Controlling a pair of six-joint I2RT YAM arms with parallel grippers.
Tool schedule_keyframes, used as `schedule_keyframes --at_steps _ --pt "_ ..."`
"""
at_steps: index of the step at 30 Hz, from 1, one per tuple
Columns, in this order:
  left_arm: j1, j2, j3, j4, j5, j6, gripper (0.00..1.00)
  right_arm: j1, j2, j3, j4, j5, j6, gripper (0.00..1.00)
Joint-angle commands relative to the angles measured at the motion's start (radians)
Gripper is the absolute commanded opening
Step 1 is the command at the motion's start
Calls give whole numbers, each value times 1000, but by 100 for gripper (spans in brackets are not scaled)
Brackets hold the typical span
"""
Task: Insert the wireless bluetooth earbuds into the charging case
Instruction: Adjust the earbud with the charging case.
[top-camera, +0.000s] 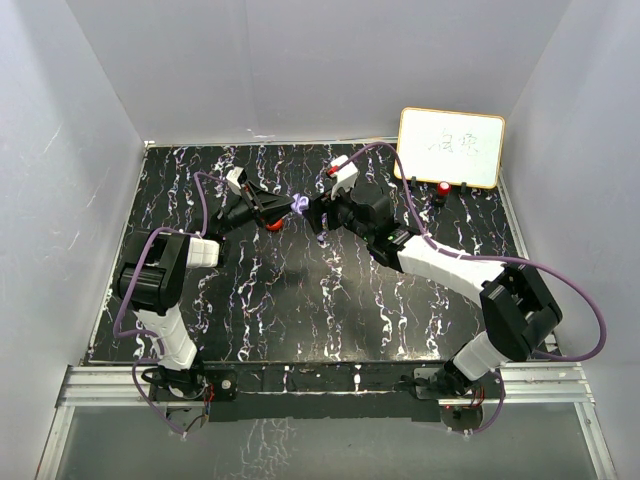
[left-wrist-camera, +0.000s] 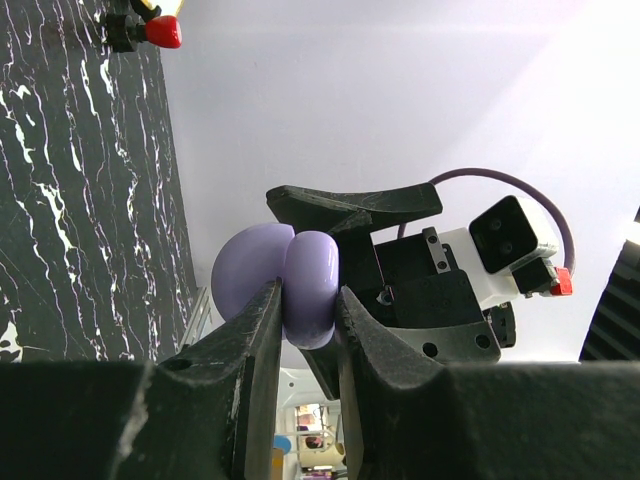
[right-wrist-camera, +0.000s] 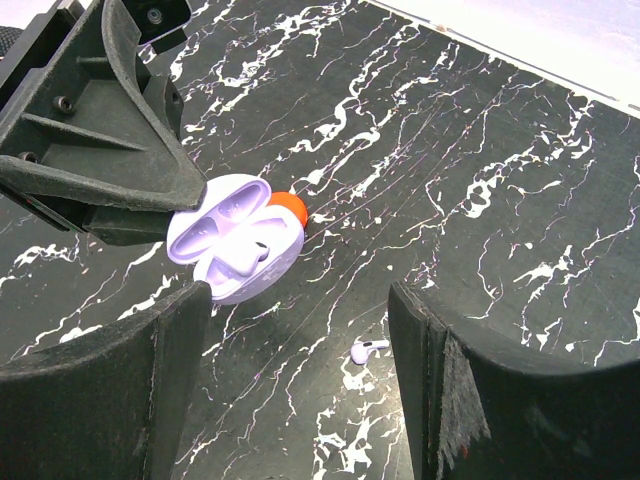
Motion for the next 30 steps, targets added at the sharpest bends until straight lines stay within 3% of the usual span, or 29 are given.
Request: schedule_keyframes --at_steps 1,30 --pt "-7 -11 -9 54 6 0 0 2 2 53 49 21 -6 69" --pt "-10 -34 -27 52 5 0 0 3 28 81 60 43 -10 69"
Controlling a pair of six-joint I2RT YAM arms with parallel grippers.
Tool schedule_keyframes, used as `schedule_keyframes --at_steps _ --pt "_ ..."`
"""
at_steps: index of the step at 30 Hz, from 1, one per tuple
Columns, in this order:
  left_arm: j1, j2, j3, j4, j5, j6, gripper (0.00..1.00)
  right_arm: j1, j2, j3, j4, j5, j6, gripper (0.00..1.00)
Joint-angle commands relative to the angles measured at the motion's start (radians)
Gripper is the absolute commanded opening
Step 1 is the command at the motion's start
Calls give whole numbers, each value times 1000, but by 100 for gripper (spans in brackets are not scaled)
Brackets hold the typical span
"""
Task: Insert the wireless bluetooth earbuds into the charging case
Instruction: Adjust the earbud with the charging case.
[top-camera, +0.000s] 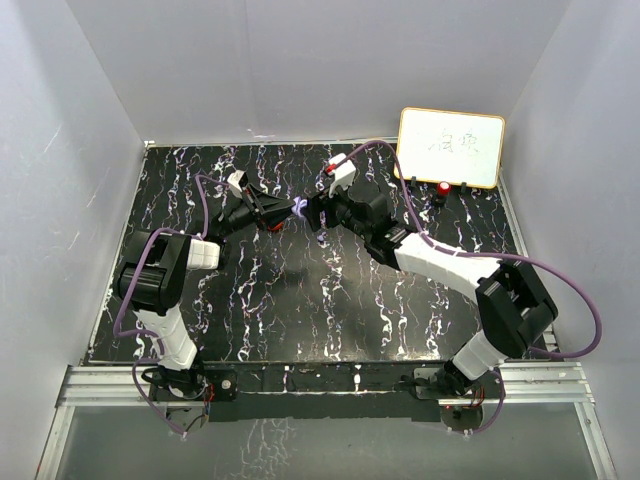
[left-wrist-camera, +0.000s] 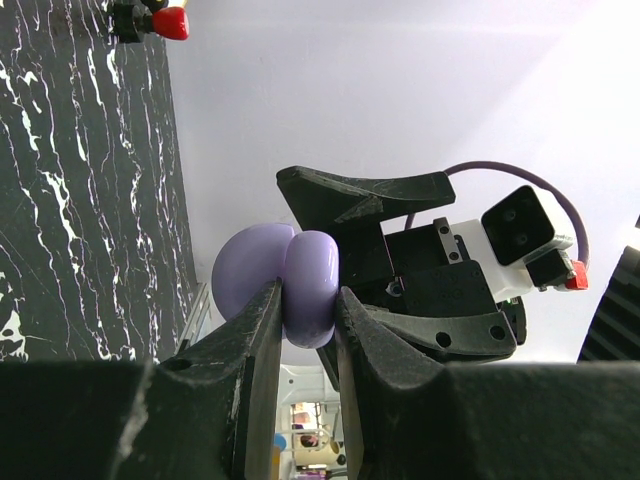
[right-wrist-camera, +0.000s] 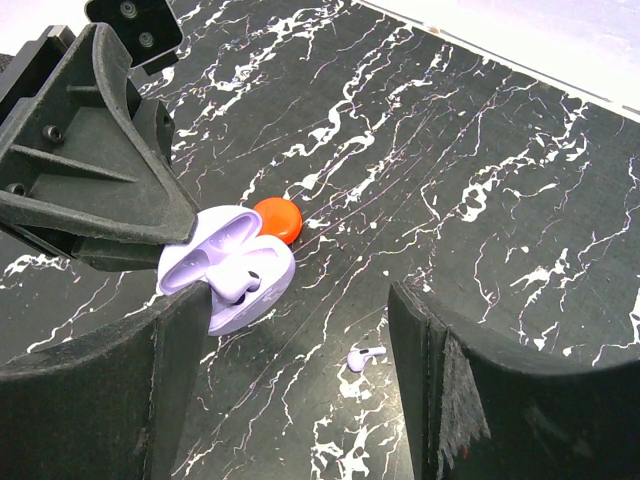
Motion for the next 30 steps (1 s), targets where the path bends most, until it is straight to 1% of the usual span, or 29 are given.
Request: schedule_keyframes --at_steps 1,30 --pt "-5 -33 -6 51 6 1 0 2 5 61 57 28 -10 69" --pt "-6 -50 2 41 8 1 0 2 36 81 59 32 -7 69"
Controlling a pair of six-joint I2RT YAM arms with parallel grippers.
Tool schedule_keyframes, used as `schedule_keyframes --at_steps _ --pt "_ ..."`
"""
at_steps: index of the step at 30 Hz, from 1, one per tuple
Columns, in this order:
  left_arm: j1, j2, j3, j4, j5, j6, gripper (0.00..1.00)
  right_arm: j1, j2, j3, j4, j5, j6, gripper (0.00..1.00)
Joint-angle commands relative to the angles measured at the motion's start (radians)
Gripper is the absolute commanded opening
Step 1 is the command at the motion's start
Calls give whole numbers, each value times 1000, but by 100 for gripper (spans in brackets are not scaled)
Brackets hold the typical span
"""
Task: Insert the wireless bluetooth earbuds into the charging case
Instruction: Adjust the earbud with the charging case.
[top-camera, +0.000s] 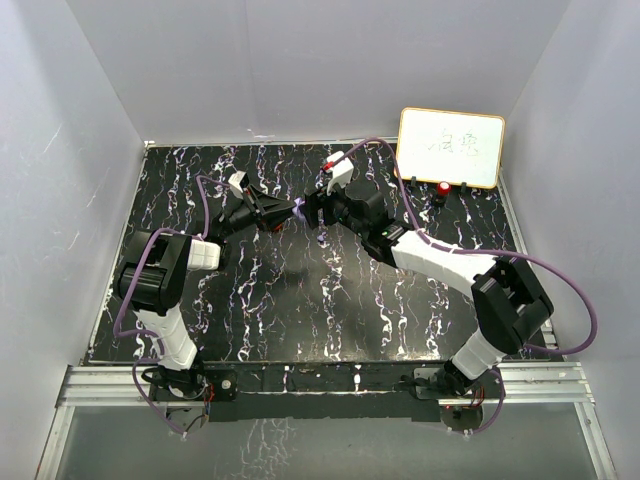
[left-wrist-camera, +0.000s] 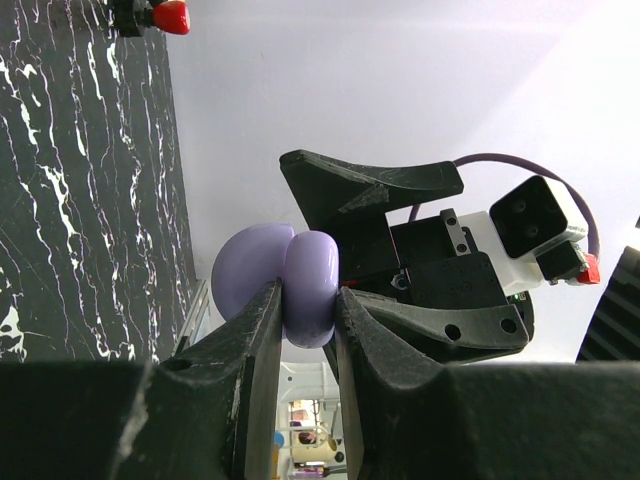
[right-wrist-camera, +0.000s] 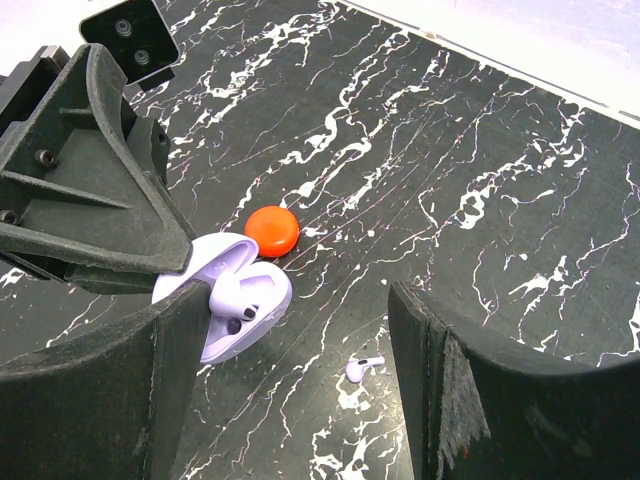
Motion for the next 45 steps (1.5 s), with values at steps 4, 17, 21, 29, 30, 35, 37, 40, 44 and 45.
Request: schedule_keyframes --at_steps 4,17,21,29,30,35,37,40,44,45 --pt "-6 -54 9 39 7 3 0 1 7 50 57 24 -7 69" --pt "-6 -22 9 65 6 -10 0 1 -43 50 89 20 -9 69" --pt "-6 -9 9 72 6 -13 0 1 -63 67 92 22 -13 69" --pt "-5 4 8 78 5 -12 0 1 -88 76 90 39 -26 70" --pt "-6 5 8 79 4 -14 0 1 -89 76 89 39 -27 70" --pt "-5 6 9 85 5 -19 0 1 -93 76 85 44 -26 70" --pt "-6 5 9 85 6 -19 0 1 -95 75 85 48 -28 70" --pt "-6 2 5 93 8 -22 0 1 -97 76 69 80 -33 70" --pt "13 2 -17 112 2 -30 0 -53 -79 99 -30 158 27 73" --pt "23 3 -25 125 -3 -37 0 -70 -74 99 -62 150 39 73"
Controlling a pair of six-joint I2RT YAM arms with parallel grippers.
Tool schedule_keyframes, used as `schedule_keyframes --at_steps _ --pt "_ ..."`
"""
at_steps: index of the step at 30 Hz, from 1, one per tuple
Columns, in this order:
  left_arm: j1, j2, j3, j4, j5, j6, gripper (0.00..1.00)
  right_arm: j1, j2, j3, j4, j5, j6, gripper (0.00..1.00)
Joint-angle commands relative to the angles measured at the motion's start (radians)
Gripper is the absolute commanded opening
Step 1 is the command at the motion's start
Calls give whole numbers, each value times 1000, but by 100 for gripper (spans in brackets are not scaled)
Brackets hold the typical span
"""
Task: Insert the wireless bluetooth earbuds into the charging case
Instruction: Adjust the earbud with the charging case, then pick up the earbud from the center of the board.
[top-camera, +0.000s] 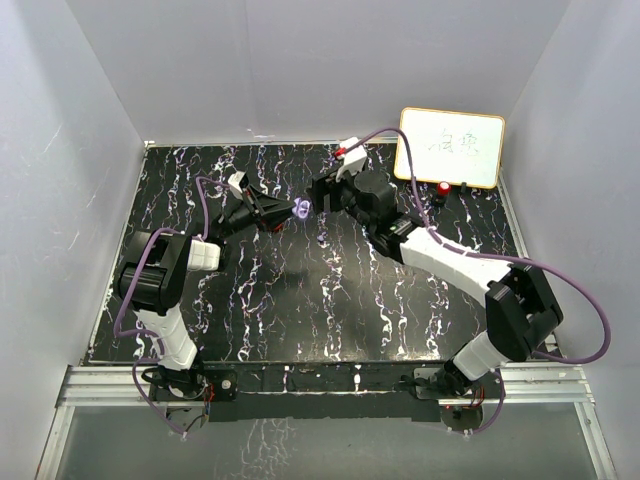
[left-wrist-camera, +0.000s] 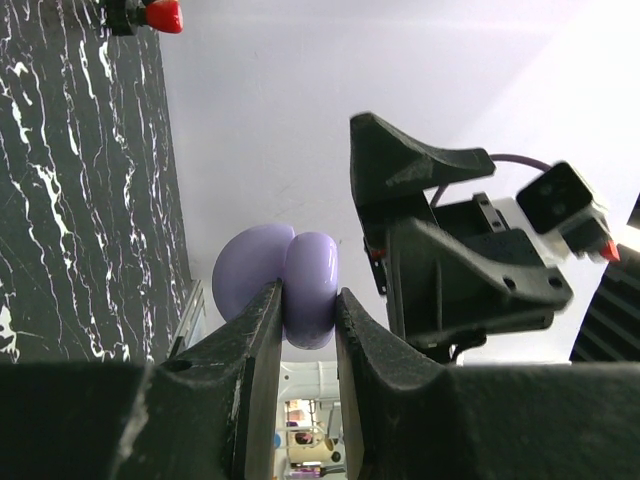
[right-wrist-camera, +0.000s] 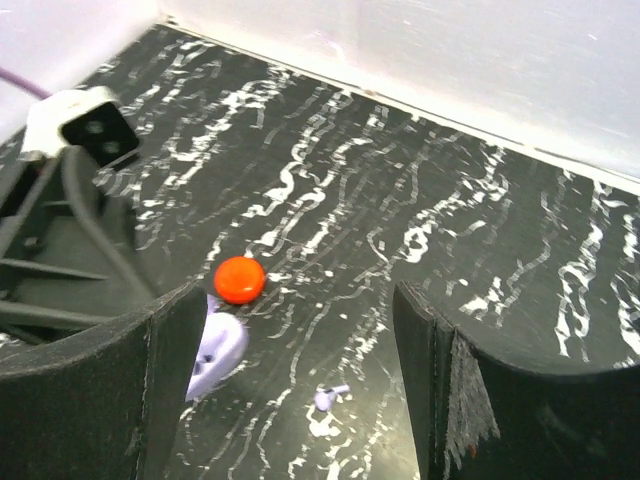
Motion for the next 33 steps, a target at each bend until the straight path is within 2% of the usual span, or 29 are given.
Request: schedule_keyframes --at_steps 1,9,22,33 --pt "34 1 -32 110 -4 -21 0 -77 -7 64 -96 61 51 73" --pt "87 -23 -96 98 -32 -7 0 -104 156 135 -300 -30 31 72" --pt "119 -22 -141 188 -33 -41 0 -104 295 72 -229 -231 110 71" --pt "147 -59 -149 174 -26 -34 0 -90 342 27 -172 -291 162 69"
